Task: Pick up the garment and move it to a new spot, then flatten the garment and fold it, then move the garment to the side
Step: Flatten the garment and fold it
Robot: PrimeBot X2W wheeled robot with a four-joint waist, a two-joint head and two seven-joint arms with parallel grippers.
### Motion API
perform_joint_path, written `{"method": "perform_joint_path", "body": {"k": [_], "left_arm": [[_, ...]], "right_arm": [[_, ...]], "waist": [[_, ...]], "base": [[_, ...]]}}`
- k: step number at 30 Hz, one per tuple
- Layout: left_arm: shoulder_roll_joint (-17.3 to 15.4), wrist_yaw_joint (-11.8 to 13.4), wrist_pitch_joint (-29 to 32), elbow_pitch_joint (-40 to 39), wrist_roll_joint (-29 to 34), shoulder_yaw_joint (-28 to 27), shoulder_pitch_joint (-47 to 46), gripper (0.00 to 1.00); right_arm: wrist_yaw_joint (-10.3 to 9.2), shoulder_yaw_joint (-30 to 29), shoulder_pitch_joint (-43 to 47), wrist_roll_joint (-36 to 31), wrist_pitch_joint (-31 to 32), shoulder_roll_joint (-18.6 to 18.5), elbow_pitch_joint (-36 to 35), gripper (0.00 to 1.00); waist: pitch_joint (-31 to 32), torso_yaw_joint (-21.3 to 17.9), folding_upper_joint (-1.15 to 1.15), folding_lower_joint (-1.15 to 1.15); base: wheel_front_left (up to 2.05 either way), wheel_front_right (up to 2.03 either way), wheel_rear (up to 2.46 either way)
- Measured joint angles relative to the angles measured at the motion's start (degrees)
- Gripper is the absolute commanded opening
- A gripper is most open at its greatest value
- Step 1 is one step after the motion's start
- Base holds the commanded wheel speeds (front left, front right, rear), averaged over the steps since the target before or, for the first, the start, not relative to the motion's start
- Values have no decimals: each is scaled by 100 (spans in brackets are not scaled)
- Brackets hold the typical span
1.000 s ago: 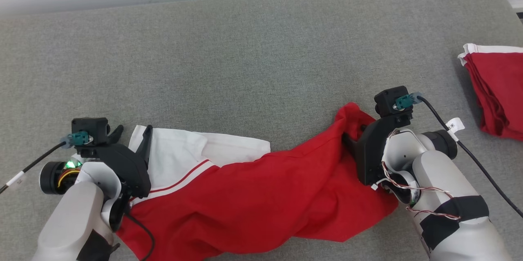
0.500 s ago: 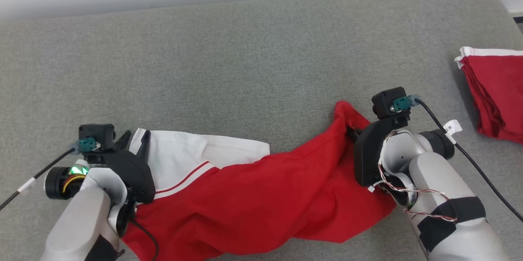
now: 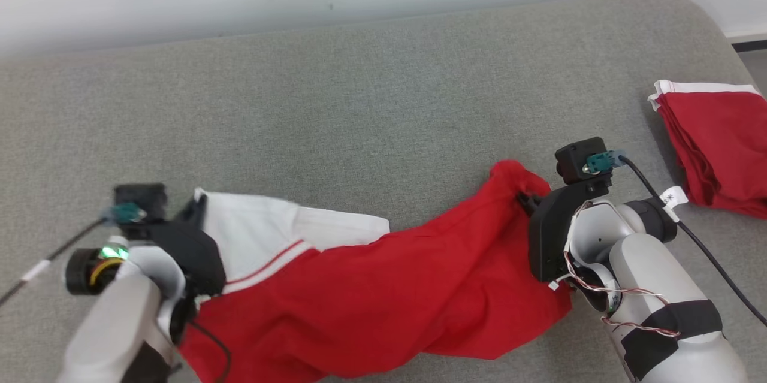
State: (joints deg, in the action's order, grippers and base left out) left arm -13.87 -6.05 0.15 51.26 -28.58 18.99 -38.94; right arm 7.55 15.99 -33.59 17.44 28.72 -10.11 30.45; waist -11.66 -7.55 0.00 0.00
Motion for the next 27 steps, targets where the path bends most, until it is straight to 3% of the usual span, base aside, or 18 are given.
{"method": "perform_joint_path", "body": {"k": [5, 13, 20, 27], "left_arm": [[-147, -102, -288, -511, -652, -439, -91, 0], [-532, -137, -605, -2201, -1166, -583, -80, 0], [-538, -137, -778, -3400, -1306, -577, 116, 0], [-463, 10, -475, -4130, -1586, -432, 1210, 0]], "right_arm": [[0, -101, 92, 4, -100, 3, -244, 0], [0, -510, 326, -45, -563, -85, -775, 0], [0, -877, 409, -241, -965, -8, -1203, 0], [0, -1179, 1200, -162, -549, 22, -1548, 0]], "waist": [[59, 61, 0, 0], [274, 214, 0, 0], [476, 308, 0, 0], [503, 346, 0, 0]], "base": [[0, 0, 0], [0, 0, 0], [0, 0, 0], [0, 0, 0]]}}
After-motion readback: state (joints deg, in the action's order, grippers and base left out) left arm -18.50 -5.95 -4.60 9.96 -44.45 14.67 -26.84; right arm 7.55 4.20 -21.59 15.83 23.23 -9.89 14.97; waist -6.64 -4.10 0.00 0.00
